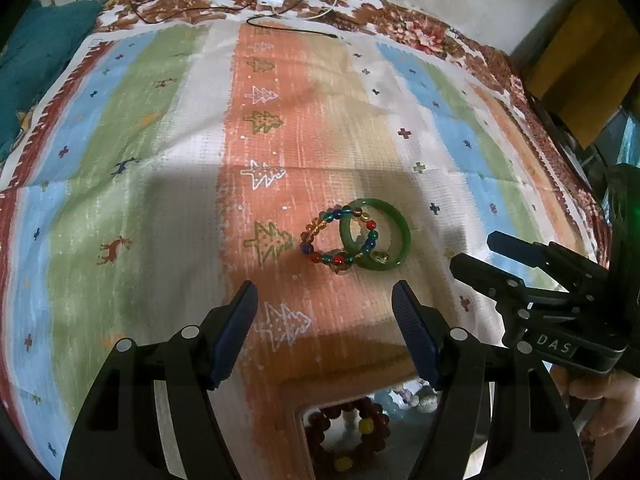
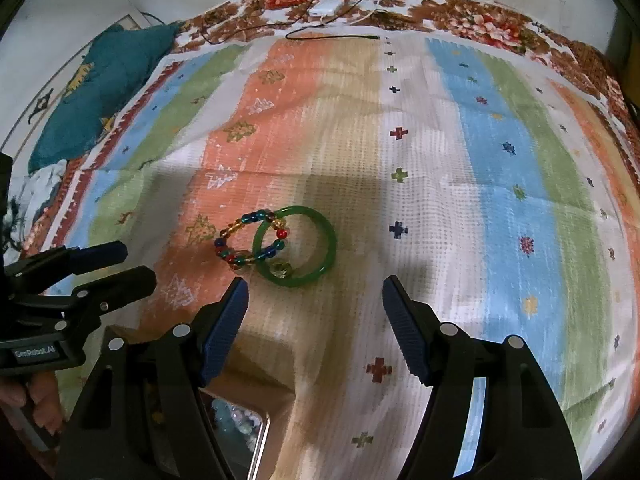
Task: Organize jewelry
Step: 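Move both grippers toward the green bangle and multicolour bead bracelet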
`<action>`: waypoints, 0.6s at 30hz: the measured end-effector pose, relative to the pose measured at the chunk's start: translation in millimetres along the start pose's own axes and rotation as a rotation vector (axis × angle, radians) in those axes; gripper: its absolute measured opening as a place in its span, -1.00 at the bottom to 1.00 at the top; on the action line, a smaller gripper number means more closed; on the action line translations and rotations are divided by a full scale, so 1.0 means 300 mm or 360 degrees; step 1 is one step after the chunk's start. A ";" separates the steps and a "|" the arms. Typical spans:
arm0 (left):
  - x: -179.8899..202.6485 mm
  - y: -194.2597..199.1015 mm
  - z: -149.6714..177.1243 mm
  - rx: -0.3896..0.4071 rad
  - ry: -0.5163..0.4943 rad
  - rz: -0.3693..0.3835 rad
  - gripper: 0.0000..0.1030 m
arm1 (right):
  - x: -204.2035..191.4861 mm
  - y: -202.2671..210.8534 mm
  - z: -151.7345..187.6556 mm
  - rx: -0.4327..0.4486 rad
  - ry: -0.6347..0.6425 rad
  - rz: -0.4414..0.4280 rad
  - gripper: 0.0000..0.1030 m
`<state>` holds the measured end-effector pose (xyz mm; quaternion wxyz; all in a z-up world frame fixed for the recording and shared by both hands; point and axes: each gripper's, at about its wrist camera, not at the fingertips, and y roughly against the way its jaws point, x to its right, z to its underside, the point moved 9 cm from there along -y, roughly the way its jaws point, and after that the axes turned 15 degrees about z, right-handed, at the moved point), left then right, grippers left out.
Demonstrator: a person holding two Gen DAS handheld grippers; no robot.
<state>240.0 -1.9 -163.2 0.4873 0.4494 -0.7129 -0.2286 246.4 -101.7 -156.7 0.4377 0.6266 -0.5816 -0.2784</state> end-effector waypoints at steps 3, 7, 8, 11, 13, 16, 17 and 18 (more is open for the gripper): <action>-0.012 -0.021 -0.007 -0.0017 -0.0002 -0.0013 0.34 | -0.001 -0.021 -0.005 -0.0008 0.0004 0.0008 0.35; -0.028 -0.046 -0.019 -0.0047 -0.0014 -0.0033 0.35 | -0.006 -0.042 -0.016 -0.0006 0.0003 -0.0020 0.35; -0.031 -0.050 -0.023 -0.0052 -0.0019 -0.0039 0.35 | -0.006 -0.050 -0.018 -0.0008 0.0001 -0.0019 0.35; -0.048 -0.072 -0.029 -0.0074 -0.0032 -0.0065 0.35 | -0.004 -0.070 -0.023 -0.0014 -0.0002 -0.0014 0.35; -0.055 -0.085 -0.030 -0.0087 -0.0033 -0.0069 0.35 | -0.003 -0.081 -0.027 -0.0017 0.0001 -0.0004 0.35; -0.069 -0.101 -0.037 -0.0098 -0.0026 -0.0086 0.35 | 0.003 -0.105 -0.031 -0.0029 0.0005 0.0016 0.35; -0.075 -0.106 -0.040 -0.0102 -0.0016 -0.0088 0.35 | 0.004 -0.115 -0.032 -0.0036 0.0005 0.0022 0.35; -0.080 -0.112 -0.044 -0.0106 -0.0010 -0.0090 0.35 | 0.005 -0.123 -0.033 -0.0042 0.0005 0.0027 0.35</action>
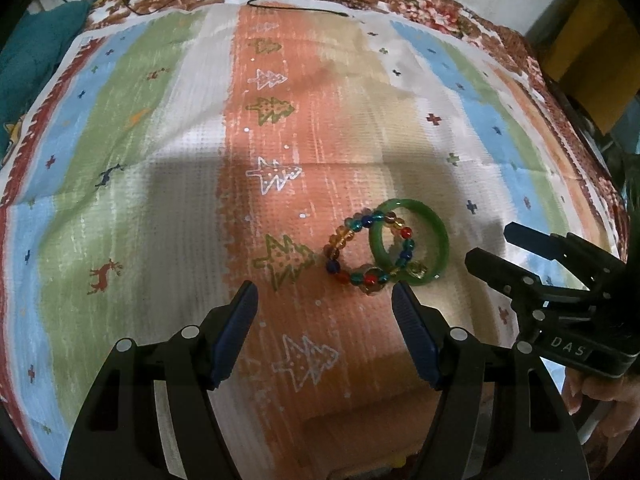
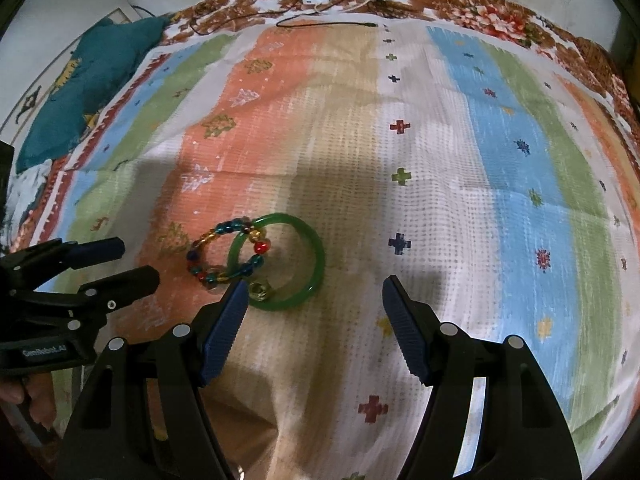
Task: Organize jewelry
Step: 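Move both grippers toward the green bangle and multicolour bead bracelet, then grasp the multicolour bracelet with the left gripper while the right gripper grasps the green bangle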
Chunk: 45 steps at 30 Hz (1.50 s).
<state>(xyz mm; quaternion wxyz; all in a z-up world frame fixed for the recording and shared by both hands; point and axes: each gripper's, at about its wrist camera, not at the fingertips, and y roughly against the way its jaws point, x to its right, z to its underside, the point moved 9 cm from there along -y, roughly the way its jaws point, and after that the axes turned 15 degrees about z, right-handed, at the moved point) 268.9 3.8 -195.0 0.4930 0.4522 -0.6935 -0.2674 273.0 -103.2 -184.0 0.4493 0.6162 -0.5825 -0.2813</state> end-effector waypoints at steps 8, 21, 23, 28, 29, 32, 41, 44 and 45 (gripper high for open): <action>-0.026 -0.052 -0.020 -0.0055 0.0023 -0.0013 0.35 | -0.013 -0.034 -0.013 -0.0011 0.0022 0.0019 0.35; -0.062 -0.098 -0.039 -0.0116 0.0031 -0.0080 0.30 | -0.027 -0.094 -0.013 -0.0046 0.0053 0.0047 0.33; -0.067 -0.107 -0.040 -0.0137 0.0023 -0.0084 0.29 | -0.027 -0.108 -0.012 -0.0060 0.0056 0.0059 0.17; -0.066 -0.139 -0.045 -0.0191 -0.0062 -0.0124 0.29 | -0.019 -0.140 0.000 -0.0099 0.0068 0.0083 0.05; -0.066 -0.145 -0.044 -0.0200 -0.0077 -0.0134 0.29 | -0.019 -0.142 0.001 -0.0101 0.0071 0.0085 0.03; -0.068 -0.157 -0.037 -0.0219 -0.0166 -0.0209 0.15 | -0.017 -0.146 0.002 -0.0102 0.0082 0.0102 -0.14; -0.128 -0.110 -0.031 -0.0180 -0.0098 -0.0189 -0.82 | -0.037 -0.146 0.010 -0.0110 0.0108 0.0023 -0.76; -0.136 -0.098 -0.019 -0.0175 -0.0093 -0.0177 -0.82 | -0.032 -0.143 0.013 -0.0108 0.0120 0.0027 -0.79; -0.138 -0.092 -0.015 -0.0173 -0.0089 -0.0174 -0.82 | -0.031 -0.143 0.013 -0.0108 0.0121 0.0031 -0.82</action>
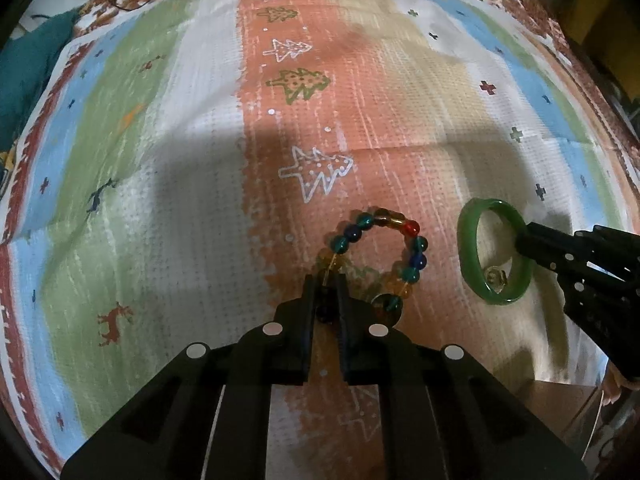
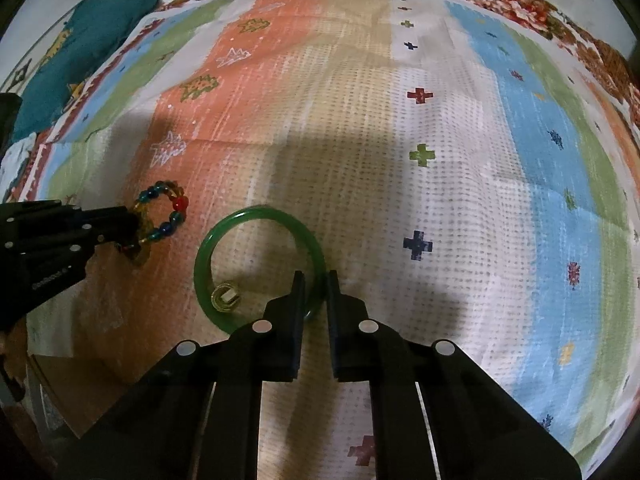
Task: Organize jewelry
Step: 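Grasp the multicolour bracelet with the left gripper while the right gripper grasps the green bangle, then carry the multicolour bracelet with the left gripper while the right gripper carries the bangle to the tin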
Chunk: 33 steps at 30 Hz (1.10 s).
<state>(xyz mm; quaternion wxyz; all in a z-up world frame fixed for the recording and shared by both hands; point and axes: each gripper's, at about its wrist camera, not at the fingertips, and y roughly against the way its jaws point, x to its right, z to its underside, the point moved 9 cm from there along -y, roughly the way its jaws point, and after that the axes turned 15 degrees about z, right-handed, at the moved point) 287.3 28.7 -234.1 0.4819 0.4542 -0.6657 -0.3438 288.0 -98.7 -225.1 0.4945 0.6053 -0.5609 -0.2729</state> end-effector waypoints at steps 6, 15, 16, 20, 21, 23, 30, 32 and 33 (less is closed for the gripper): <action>-0.001 0.039 0.018 0.0020 0.0024 0.0019 -0.82 | 0.005 0.024 0.001 0.0024 0.0022 0.0036 -0.85; 0.034 0.175 0.013 0.0154 0.0049 0.0116 -0.82 | -0.032 0.133 -0.032 0.0137 0.0053 0.0008 -0.85; 0.039 0.187 0.010 0.0166 0.0051 0.0124 -0.82 | -0.039 0.141 -0.029 0.0144 0.0059 0.0008 -0.85; 0.073 0.218 -0.006 0.0215 0.0038 0.0153 -0.82 | -0.062 0.169 -0.017 0.0168 0.0083 0.0007 -0.85; 0.077 0.221 -0.014 0.0224 0.0036 0.0158 -0.82 | -0.067 0.173 -0.011 0.0168 0.0084 0.0003 -0.85; 0.085 0.227 -0.025 0.0239 0.0037 0.0164 -0.82 | -0.069 0.182 -0.002 0.0168 0.0085 0.0000 -0.85; 0.091 0.262 -0.013 0.0268 0.0036 0.0163 -0.83 | -0.068 0.224 0.005 0.0199 0.0063 -0.0022 -0.85; 0.094 0.276 -0.014 0.0284 0.0039 0.0169 -0.82 | -0.065 0.239 0.007 0.0210 0.0054 -0.0029 -0.85; 0.096 0.282 -0.014 0.0291 0.0041 0.0172 -0.82 | -0.062 0.246 0.008 0.0216 0.0048 -0.0030 -0.85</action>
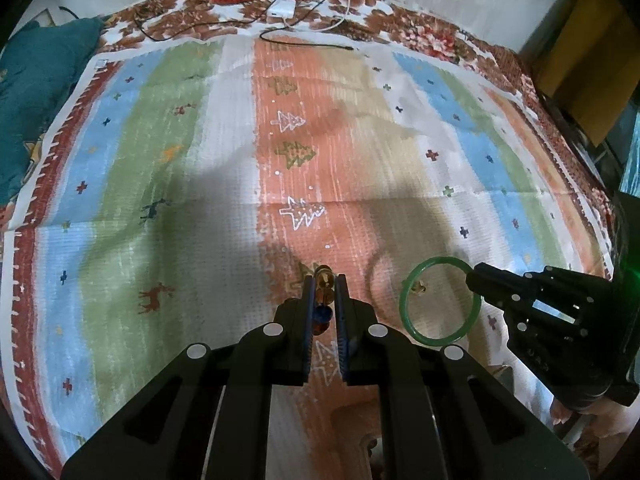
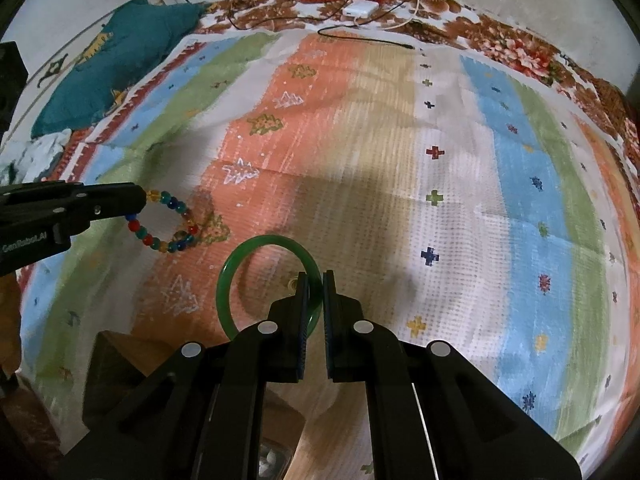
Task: Organize jewelry
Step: 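Carry the multicolour bracelet with the left gripper while the right gripper carries the bangle to the tin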
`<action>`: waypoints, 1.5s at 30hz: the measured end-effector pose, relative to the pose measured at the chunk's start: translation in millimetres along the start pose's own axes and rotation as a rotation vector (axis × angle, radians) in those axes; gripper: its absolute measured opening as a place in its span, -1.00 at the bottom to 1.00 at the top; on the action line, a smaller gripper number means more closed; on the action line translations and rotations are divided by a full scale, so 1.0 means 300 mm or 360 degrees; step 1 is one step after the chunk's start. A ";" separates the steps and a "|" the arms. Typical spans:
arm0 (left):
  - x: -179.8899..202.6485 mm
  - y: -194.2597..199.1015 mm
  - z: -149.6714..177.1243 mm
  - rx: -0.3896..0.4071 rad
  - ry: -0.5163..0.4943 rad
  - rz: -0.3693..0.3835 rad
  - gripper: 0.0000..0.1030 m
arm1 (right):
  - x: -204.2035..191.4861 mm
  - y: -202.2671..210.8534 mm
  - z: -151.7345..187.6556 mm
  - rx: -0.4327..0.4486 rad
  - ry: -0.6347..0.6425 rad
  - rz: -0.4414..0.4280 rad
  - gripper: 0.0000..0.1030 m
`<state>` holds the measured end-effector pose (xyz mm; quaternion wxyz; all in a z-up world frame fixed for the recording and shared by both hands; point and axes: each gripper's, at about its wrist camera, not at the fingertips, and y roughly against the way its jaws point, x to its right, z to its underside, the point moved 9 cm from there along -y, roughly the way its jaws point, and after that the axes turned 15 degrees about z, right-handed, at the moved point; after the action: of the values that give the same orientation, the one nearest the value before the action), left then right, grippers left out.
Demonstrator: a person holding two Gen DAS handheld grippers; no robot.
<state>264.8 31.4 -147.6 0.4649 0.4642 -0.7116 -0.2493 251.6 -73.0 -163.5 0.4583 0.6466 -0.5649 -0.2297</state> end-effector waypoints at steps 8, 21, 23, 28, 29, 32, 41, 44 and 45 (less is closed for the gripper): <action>0.040 0.038 0.001 0.0037 -0.0024 0.0018 -0.83 | 0.012 0.056 0.000 0.0040 -0.0036 -0.0025 -0.85; 0.130 0.105 0.030 0.0093 -0.0087 0.0060 -0.82 | 0.037 0.149 0.002 0.0102 -0.0087 -0.0056 -0.85; 0.143 0.114 0.035 0.0104 -0.0097 0.0062 -0.83 | 0.037 0.169 0.007 0.0116 -0.0091 -0.0057 -0.85; 0.179 0.137 0.049 0.0125 -0.0119 0.0081 -0.82 | 0.040 0.205 0.024 0.0135 -0.0116 -0.0074 -0.85; 0.184 0.141 0.051 0.0129 -0.0123 0.0084 -0.82 | 0.038 0.212 0.026 0.0139 -0.0115 -0.0077 -0.85; 0.202 0.157 0.057 0.0143 -0.0134 0.0099 -0.82 | 0.033 0.232 0.035 0.0153 -0.0110 -0.0079 -0.85; 0.262 0.203 0.098 0.0177 -0.0166 0.0138 -0.83 | 0.022 0.281 0.067 0.0188 -0.0109 -0.0084 -0.85; 0.281 0.217 0.112 0.0189 -0.0176 0.0149 -0.82 | 0.020 0.297 0.076 0.0198 -0.0113 -0.0093 -0.85; 0.288 0.223 0.117 0.0194 -0.0179 0.0157 -0.82 | 0.018 0.304 0.079 0.0204 -0.0112 -0.0097 -0.85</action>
<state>192.8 -18.6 -73.4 0.4068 0.4414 -0.7722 -0.2080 186.1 -80.7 -95.7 0.3886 0.6830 -0.5742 -0.2297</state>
